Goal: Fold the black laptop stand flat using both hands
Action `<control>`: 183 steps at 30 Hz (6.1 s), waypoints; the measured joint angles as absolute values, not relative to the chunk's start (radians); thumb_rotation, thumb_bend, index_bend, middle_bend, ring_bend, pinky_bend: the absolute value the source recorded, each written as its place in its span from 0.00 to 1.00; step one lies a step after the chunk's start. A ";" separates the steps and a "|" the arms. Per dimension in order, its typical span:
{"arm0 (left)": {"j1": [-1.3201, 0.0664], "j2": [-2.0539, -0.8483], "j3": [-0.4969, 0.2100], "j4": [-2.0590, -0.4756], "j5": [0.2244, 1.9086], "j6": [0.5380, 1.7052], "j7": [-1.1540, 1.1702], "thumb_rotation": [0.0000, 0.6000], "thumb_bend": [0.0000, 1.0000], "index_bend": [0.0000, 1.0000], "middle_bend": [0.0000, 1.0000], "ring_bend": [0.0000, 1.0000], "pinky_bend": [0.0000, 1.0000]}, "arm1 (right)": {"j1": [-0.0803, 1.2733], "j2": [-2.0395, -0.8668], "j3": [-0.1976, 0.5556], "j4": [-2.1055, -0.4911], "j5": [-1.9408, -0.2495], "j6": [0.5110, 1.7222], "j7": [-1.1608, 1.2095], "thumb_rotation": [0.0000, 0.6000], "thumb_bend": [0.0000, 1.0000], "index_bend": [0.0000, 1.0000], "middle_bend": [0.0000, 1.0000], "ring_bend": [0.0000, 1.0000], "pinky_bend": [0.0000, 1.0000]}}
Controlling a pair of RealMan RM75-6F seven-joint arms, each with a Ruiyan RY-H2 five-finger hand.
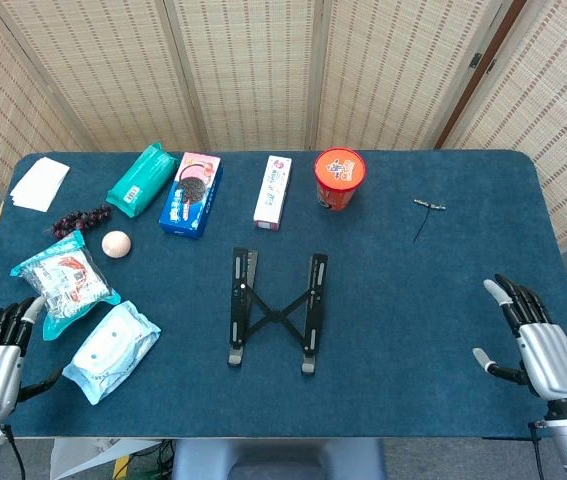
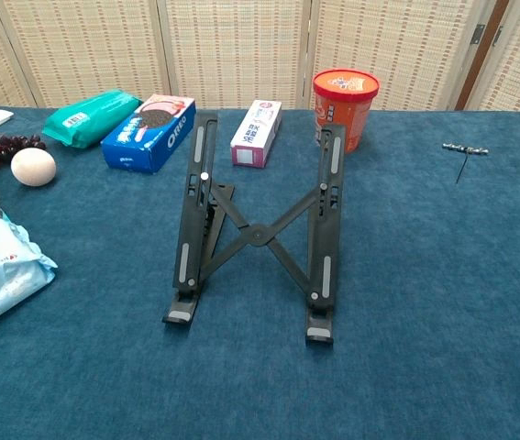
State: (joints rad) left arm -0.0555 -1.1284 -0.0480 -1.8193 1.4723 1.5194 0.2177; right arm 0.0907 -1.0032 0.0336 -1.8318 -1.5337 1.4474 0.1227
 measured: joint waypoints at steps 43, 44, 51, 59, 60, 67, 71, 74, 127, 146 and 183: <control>-0.047 -1.125 -0.048 -1.829 1.478 1.540 0.215 1.00 0.18 0.05 0.07 0.05 0.00 | 0.429 -1.088 0.106 -1.706 -1.530 1.019 0.801 1.00 0.10 0.00 0.01 0.00 0.00; -0.047 -1.125 -0.048 -1.830 1.479 1.540 0.215 1.00 0.18 0.05 0.07 0.05 0.00 | 0.439 -1.096 0.110 -1.697 -1.528 1.007 0.824 1.00 0.09 0.00 0.01 0.00 0.00; -0.049 -1.123 -0.049 -1.836 1.480 1.538 0.219 1.00 0.18 0.05 0.07 0.05 0.00 | 0.513 -1.153 0.134 -1.634 -1.521 0.944 0.976 1.00 0.08 0.00 0.01 0.00 0.00; -0.047 -1.121 -0.049 -1.836 1.477 1.540 0.222 1.00 0.18 0.05 0.07 0.05 0.00 | 0.615 -1.251 0.155 -1.526 -1.521 0.863 1.180 1.00 0.08 0.00 0.01 0.00 0.00; -0.048 -1.121 -0.050 -1.836 1.476 1.539 0.222 1.00 0.18 0.05 0.07 0.05 0.00 | 0.627 -1.264 0.157 -1.510 -1.522 0.855 1.199 1.00 0.08 0.00 0.01 0.00 0.00; -0.049 -1.119 -0.052 -1.834 1.471 1.536 0.216 1.00 0.18 0.05 0.07 0.05 0.00 | 0.708 -1.353 0.168 -1.417 -1.528 0.815 1.292 1.00 0.08 0.00 0.03 0.00 0.00; -0.049 -1.116 -0.054 -1.836 1.468 1.536 0.207 1.00 0.18 0.05 0.07 0.05 0.00 | 0.740 -1.398 0.171 -1.380 -1.523 0.797 1.327 1.00 0.08 0.00 0.05 0.00 0.00; -0.049 -1.111 -0.056 -1.839 1.465 1.536 0.203 1.00 0.18 0.05 0.07 0.05 0.00 | 0.755 -1.425 0.170 -1.360 -1.524 0.793 1.357 1.00 0.08 0.00 0.06 0.00 0.00; -0.041 -1.112 -0.046 -1.832 1.481 1.544 0.206 1.00 0.18 0.05 0.07 0.05 0.00 | 0.649 -1.270 -0.082 -1.727 -1.768 1.225 1.214 1.00 0.17 0.00 0.16 0.00 0.14; -0.039 -1.110 -0.045 -1.840 1.482 1.546 0.214 1.00 0.18 0.05 0.07 0.05 0.00 | 0.667 -1.353 -0.094 -1.621 -1.713 1.145 1.266 1.00 0.17 0.00 0.16 0.00 0.14; -0.052 -1.107 -0.047 -1.832 1.488 1.525 0.191 1.00 0.18 0.05 0.07 0.05 0.00 | 0.657 -1.430 -0.157 -1.552 -1.726 1.148 1.304 1.00 0.17 0.00 0.16 0.00 0.14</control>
